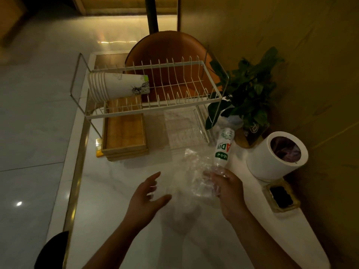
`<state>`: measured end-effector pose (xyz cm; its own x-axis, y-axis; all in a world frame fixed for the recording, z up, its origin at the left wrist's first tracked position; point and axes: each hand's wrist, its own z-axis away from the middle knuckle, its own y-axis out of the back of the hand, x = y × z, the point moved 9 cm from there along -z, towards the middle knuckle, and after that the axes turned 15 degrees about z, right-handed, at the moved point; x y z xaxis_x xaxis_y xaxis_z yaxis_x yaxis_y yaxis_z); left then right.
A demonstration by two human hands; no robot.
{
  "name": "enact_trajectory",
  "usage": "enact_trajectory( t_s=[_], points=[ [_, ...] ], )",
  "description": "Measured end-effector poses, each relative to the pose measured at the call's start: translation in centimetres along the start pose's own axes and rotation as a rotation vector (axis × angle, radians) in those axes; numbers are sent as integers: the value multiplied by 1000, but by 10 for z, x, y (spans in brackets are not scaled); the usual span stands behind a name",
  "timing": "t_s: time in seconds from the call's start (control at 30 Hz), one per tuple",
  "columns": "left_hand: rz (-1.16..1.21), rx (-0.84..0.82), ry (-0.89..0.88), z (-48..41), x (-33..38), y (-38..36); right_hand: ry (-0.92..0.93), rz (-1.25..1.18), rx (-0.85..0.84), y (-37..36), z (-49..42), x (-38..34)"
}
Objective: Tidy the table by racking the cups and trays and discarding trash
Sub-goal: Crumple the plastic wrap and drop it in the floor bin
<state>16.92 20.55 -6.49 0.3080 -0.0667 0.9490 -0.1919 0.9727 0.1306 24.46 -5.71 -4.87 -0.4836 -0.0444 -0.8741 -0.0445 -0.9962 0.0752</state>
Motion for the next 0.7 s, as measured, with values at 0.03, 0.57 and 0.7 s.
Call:
enact_trajectory(
  t_s=[0.03,0.57,0.7],
  points=[
    [27,-26,-9,1,8,-4,1,-8,-55,-11,3,-1],
    [246,85,0,19,32,10,26,166,-213,-101,26,-1],
    [477,66,48,20,34,11,-69,67,-236,-101,21,12]
  ],
)
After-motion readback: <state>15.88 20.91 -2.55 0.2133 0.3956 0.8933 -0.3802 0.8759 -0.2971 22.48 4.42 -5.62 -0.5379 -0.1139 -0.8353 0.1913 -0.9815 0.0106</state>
